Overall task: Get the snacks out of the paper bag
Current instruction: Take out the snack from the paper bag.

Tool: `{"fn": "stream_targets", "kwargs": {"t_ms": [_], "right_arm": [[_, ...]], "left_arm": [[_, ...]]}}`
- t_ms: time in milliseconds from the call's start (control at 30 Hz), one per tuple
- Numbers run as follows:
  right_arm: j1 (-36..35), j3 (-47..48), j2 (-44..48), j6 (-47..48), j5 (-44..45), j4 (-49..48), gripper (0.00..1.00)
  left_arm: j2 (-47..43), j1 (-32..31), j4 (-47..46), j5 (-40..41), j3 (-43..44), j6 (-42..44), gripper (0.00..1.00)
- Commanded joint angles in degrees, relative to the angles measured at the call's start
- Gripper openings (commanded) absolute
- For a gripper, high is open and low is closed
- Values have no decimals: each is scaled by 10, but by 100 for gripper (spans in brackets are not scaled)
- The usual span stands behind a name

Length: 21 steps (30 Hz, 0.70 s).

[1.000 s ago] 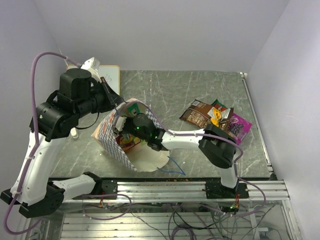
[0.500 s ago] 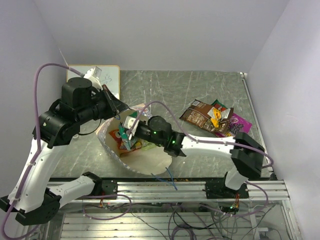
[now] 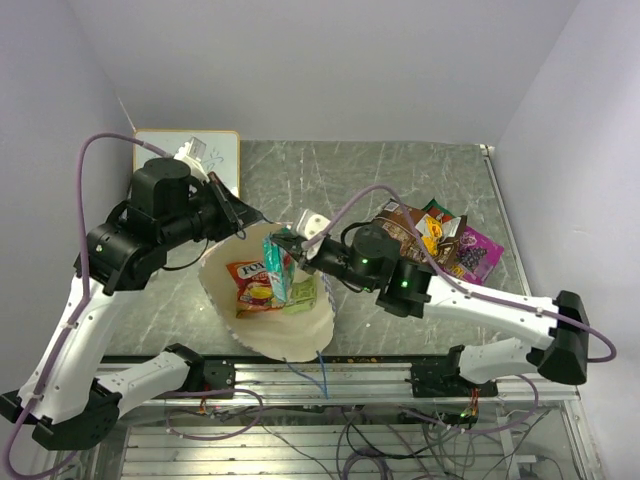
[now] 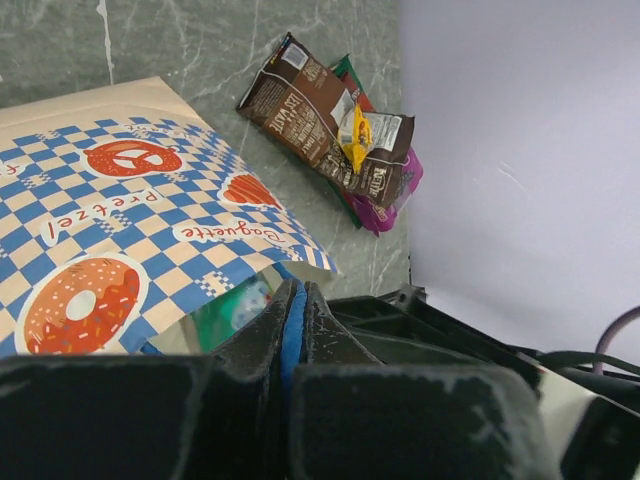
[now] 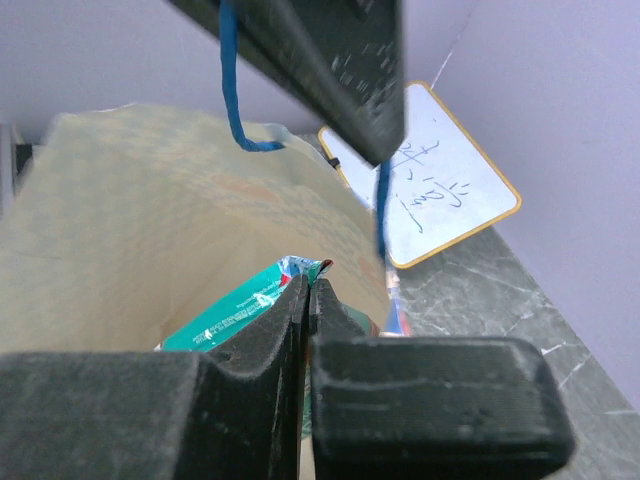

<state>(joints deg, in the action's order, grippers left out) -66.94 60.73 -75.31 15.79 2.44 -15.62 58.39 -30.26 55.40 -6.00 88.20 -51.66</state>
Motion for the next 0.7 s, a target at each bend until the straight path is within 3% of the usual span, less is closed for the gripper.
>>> {"fn": "stream_targets", "kwargs": {"t_ms": [0, 233, 667], "right_arm": [[-2, 15, 38, -32, -6, 43, 0], [-2, 48, 52, -75, -64, 67, 0], [-1, 159, 83, -122, -25, 120, 0]], "left_arm": [[-8, -3, -45, -19, -13, -20, 7], [11, -3, -25, -11, -2, -17, 7], [21, -3, 15, 33, -10, -8, 7]]}}
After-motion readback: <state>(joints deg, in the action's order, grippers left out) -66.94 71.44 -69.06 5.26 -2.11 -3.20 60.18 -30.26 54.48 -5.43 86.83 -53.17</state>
